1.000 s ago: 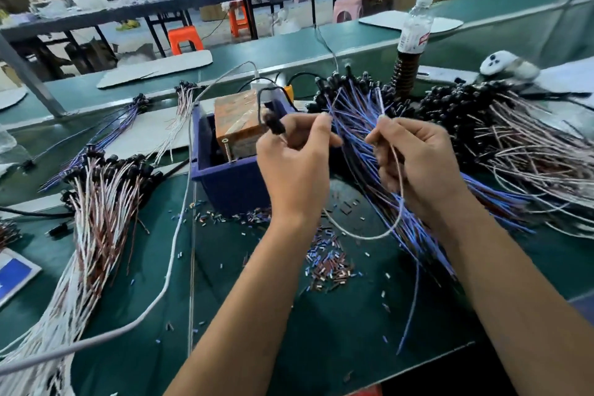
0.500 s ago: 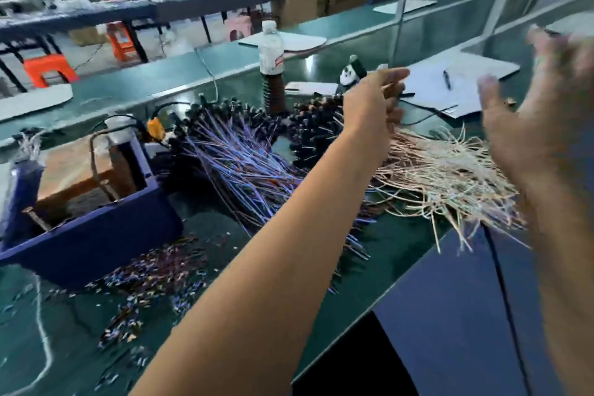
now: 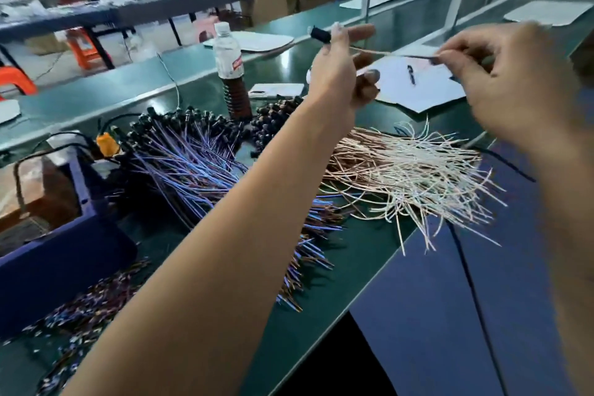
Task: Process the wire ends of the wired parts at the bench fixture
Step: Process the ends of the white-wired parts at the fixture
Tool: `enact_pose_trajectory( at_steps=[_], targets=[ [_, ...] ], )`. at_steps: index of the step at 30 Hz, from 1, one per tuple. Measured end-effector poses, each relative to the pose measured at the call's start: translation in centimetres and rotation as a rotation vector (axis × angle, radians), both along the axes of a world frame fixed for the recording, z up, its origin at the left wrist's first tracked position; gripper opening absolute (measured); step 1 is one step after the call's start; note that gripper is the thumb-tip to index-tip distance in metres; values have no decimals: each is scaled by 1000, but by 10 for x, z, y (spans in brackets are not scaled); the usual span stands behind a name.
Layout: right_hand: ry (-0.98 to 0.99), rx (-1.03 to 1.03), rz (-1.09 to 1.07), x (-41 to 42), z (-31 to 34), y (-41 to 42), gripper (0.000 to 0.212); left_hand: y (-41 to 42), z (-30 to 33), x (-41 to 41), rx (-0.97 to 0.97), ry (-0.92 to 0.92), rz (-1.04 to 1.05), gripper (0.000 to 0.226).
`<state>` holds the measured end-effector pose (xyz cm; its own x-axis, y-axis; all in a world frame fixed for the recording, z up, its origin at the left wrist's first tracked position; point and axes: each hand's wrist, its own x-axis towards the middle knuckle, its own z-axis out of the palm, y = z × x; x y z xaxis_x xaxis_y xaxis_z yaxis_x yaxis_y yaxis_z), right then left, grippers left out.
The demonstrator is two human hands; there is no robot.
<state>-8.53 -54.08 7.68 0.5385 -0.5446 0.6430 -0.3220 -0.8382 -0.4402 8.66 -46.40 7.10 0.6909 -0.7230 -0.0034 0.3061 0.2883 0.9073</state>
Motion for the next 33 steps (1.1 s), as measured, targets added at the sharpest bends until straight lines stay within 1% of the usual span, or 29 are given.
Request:
enact_pose_trajectory(
  at_steps=[2,3,4,6,7,8,9,10,11,13,14,16,18,20,21,23,24,26,27,29,30,31,33],
  targets=[
    [48,-67,-51,9,-3,-4,30,-2,-5,11,94,-93,50,44],
    [115,-83,-67,18,-10,-7,27,-3,-11,16,154,-115,88,40],
    [228,-90,-80,28,-20,-10,25,-2,-17,21,224,-113,116,35],
    [518,-60,-63,46,-45,-12,24,3,-35,30,402,-127,147,24],
    [624,-33,-35,52,-55,-11,25,8,-45,33,507,-194,165,22],
    [683,-12,-18,56,-64,-9,25,11,-58,37,617,-303,209,25],
    [702,-4,-15,59,-69,-9,25,15,-69,38,710,-409,270,29],
    [702,-12,-18,61,-73,-8,25,17,-77,38,773,-471,339,32],
    [702,-29,-19,64,-76,-8,25,18,-83,35,784,-456,353,34],
    [718,-58,-25,70,-79,-7,26,13,-91,29,693,-256,234,35],
    [715,-55,-23,73,-78,-5,30,8,-92,25,636,-155,185,33],
    [685,-29,0,78,-74,0,37,0,-93,25,584,-72,175,25],
    [662,-3,28,82,-70,7,30,-5,-92,25,567,-18,174,12],
    [628,17,45,84,-66,13,20,-5,-92,26,552,36,165,8],
    [604,30,49,85,-64,15,18,-5,-92,27,537,36,164,10],
    [547,51,53,86,-63,15,20,-7,-95,29,483,-24,211,26],
    [514,49,51,86,-63,15,21,-8,-96,30,442,-62,253,27],
    [428,5,33,90,-63,14,20,-8,-92,31,358,-113,354,21],
    [380,-27,17,93,-62,14,19,-9,-89,34,322,-99,393,19],
    [344,-91,0,103,-63,12,21,-8,-83,38,266,9,422,14],
    [377,-118,11,109,-64,10,23,-8,-82,42,280,41,420,10],
    [444,-136,30,114,-66,8,24,-6,-81,46,356,14,420,7],
    [587,-144,57,122,-74,5,25,0,-82,49,584,-168,398,13]
  ],
)
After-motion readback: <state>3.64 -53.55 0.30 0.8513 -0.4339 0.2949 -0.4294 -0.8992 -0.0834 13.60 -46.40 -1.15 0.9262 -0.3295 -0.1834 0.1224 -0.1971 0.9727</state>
